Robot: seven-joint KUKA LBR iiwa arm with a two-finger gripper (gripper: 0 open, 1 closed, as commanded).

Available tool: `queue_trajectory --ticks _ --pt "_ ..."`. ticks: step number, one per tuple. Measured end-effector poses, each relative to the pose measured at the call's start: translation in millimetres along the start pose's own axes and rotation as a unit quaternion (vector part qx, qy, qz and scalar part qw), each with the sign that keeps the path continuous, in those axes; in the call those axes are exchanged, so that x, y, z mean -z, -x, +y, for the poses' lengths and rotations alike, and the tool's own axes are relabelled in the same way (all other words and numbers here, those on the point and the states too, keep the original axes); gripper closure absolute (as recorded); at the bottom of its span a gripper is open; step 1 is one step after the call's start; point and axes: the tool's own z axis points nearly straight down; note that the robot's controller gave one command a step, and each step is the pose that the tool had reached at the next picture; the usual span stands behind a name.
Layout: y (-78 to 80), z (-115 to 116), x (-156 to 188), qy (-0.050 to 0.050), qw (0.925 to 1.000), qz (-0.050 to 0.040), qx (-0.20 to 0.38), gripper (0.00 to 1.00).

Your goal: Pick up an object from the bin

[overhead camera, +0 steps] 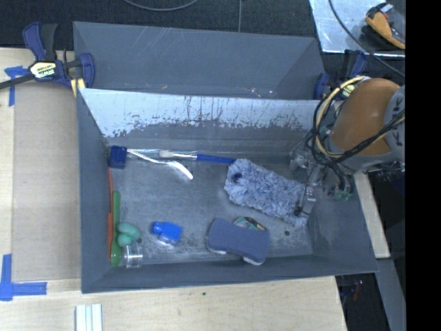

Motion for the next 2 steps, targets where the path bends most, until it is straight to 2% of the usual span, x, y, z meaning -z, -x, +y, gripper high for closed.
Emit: queue_trajectory --ticks 1,2 --pt "2.1 3.7 2.7 0.004 0.9953 -0.0030 -0.096 0.00" --pt "2.4 -0.5 3.8 0.000 1.0000 -0.0037 -0.008 0.00"
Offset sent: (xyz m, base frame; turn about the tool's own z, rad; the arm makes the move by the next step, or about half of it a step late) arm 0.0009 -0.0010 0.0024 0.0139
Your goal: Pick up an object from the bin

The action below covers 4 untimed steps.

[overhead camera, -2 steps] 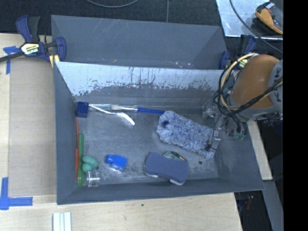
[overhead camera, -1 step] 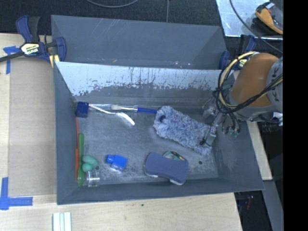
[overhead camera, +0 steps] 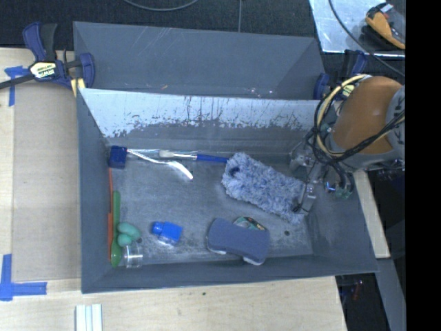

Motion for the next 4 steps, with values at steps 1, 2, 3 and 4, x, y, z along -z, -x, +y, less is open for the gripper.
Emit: queue_trajectory --ticks 1,2,3,4 --pt "-34.9 43.0 0.3 0.004 0.9985 -0.0014 -0.055 0.00" --pt "-29.4 39.5 1.6 0.000 0.9989 -0.0072 -0.047 1.00" --pt "-29.4 39.5 1.6 0.000 0.9989 -0.0072 -0.046 1.00" --pt "-29.3 39.5 2.1 0.000 0.9989 -0.0075 -0.046 1.00"
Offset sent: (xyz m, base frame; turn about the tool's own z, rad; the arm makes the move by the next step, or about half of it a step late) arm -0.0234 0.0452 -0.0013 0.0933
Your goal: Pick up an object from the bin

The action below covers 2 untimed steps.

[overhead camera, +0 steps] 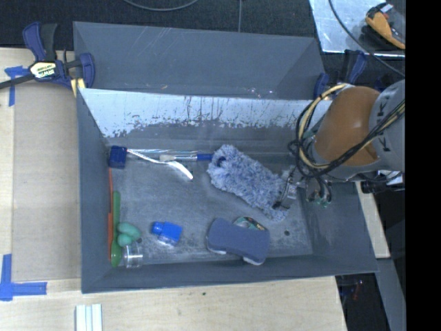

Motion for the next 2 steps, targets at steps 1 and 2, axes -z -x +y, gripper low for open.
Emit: queue_trajectory --ticks 1,2 --pt "-0.2 -0.1 10.6 0.000 1.0000 0.0002 0.000 1.00" --pt "-1.3 -0.5 36.5 0.000 1.0000 0.0029 0.001 1.00"
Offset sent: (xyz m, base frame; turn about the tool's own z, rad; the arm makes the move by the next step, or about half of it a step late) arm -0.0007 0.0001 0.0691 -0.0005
